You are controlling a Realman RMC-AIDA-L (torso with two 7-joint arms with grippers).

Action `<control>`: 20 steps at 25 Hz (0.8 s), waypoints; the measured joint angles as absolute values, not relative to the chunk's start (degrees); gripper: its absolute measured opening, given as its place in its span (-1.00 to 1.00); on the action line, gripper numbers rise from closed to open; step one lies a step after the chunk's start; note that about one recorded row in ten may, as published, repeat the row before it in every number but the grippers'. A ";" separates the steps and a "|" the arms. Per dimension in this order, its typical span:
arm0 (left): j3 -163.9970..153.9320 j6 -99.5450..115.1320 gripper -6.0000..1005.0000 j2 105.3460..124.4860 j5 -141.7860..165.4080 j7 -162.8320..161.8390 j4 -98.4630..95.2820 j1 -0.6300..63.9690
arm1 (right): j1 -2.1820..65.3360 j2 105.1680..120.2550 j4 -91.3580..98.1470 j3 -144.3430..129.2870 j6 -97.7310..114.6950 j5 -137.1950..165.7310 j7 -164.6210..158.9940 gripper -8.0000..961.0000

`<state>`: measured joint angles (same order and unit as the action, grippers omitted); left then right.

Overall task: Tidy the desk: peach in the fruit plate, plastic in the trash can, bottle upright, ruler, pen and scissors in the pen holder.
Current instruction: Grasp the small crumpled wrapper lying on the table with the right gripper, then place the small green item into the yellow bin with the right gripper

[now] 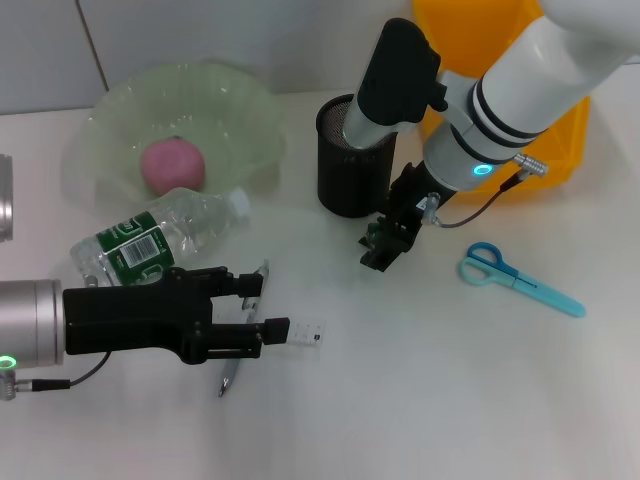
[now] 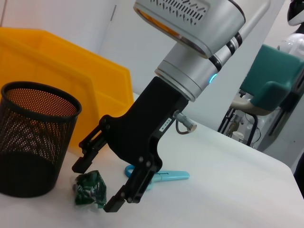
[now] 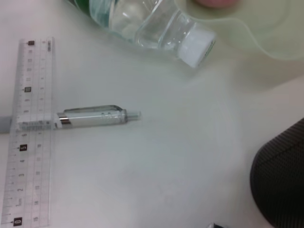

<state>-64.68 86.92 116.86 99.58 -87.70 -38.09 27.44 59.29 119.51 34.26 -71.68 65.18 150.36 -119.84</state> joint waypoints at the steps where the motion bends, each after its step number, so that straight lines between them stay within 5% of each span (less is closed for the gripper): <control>1: -64.68 86.92 0.56 116.91 99.58 -87.75 -38.05 27.50 | 59.48 119.52 33.77 -71.67 64.92 150.27 -119.55 0.57; 13: -64.69 87.01 0.56 116.99 99.51 -87.88 -38.07 27.71 | 59.84 119.53 31.49 -72.02 62.26 150.02 -119.38 0.55; 20: -64.69 87.01 0.56 116.85 99.31 -87.89 -38.15 27.74 | 59.66 119.58 31.63 -72.08 62.39 149.92 -119.51 0.23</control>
